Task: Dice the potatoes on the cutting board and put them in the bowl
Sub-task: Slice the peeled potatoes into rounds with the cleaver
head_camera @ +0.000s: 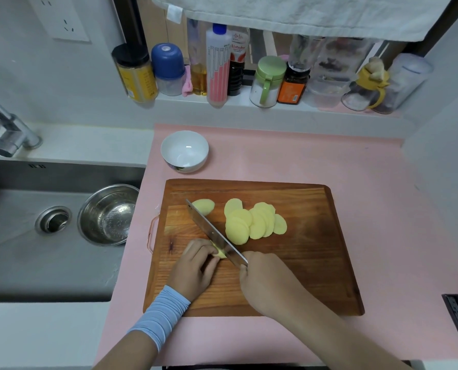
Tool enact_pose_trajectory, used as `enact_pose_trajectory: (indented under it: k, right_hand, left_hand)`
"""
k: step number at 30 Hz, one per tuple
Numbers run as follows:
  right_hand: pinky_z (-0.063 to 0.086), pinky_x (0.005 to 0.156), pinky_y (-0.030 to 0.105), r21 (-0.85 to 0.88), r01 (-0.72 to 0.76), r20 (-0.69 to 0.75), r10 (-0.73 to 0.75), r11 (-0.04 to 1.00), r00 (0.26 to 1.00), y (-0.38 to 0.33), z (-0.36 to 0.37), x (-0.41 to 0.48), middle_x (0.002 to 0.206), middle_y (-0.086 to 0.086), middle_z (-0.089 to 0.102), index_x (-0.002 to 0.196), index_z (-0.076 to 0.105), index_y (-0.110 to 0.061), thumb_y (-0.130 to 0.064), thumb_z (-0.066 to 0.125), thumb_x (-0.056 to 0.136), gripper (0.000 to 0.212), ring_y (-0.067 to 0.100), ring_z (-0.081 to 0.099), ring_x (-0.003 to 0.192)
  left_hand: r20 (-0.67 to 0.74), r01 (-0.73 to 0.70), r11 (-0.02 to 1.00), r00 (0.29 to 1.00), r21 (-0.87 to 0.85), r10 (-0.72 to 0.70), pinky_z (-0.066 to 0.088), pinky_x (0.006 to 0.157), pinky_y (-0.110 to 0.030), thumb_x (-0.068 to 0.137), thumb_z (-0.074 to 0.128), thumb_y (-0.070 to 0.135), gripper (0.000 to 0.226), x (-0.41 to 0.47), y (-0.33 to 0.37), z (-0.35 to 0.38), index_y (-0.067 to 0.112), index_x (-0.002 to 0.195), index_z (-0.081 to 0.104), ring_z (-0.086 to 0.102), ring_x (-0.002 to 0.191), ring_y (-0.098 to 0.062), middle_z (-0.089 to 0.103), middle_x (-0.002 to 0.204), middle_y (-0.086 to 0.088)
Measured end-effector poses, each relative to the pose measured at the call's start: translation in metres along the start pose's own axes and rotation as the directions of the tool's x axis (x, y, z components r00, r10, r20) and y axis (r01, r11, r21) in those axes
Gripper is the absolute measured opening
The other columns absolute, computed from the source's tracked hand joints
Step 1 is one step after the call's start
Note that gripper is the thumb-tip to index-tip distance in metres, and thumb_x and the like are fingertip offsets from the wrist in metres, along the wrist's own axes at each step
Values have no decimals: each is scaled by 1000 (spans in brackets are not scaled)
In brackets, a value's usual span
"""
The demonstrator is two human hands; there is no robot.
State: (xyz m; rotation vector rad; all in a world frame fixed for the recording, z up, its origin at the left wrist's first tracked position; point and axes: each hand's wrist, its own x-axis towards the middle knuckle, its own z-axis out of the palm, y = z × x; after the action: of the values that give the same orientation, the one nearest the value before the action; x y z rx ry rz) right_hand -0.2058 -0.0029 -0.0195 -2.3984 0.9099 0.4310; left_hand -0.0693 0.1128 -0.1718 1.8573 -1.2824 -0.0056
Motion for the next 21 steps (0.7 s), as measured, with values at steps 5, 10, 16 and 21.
enact_pose_trajectory:
  k: [5,10,16,21]
  right_hand:
    - [43,60,28,10,-17,28,16,1000,999,-4,0,3,82,-3,57,91,50,-23,-23,46,103,13,18,58,73]
    - [43,64,30,-12,-13,59,14,1000,998,-9,1,7,84,-1,54,94,48,-23,-19,48,103,9,21,56,76]
    - [44,63,30,-5,-10,72,11,1000,997,-10,1,14,84,0,57,93,51,-21,-18,49,101,9,20,58,75]
    - [42,65,30,29,-17,88,14,999,996,-9,3,18,77,-3,50,88,50,-21,-17,49,100,13,22,56,75]
  left_hand:
    - [3,5,1000,1000,-4,-5,44,94,-21,92,63,20,13,0,2,0,8,92,67,58,96,-16,61,99,0]
    - [3,43,999,999,-27,-43,46,93,-25,92,63,20,13,0,0,-1,7,92,67,59,96,-16,62,99,0]
    - [13,54,998,998,-35,-54,44,94,-22,92,63,20,12,1,-1,-1,9,93,67,58,97,-14,62,100,1]
    - [27,82,995,996,-55,-81,45,94,-23,93,63,22,11,-1,-3,-1,11,93,67,58,98,-12,61,101,2]
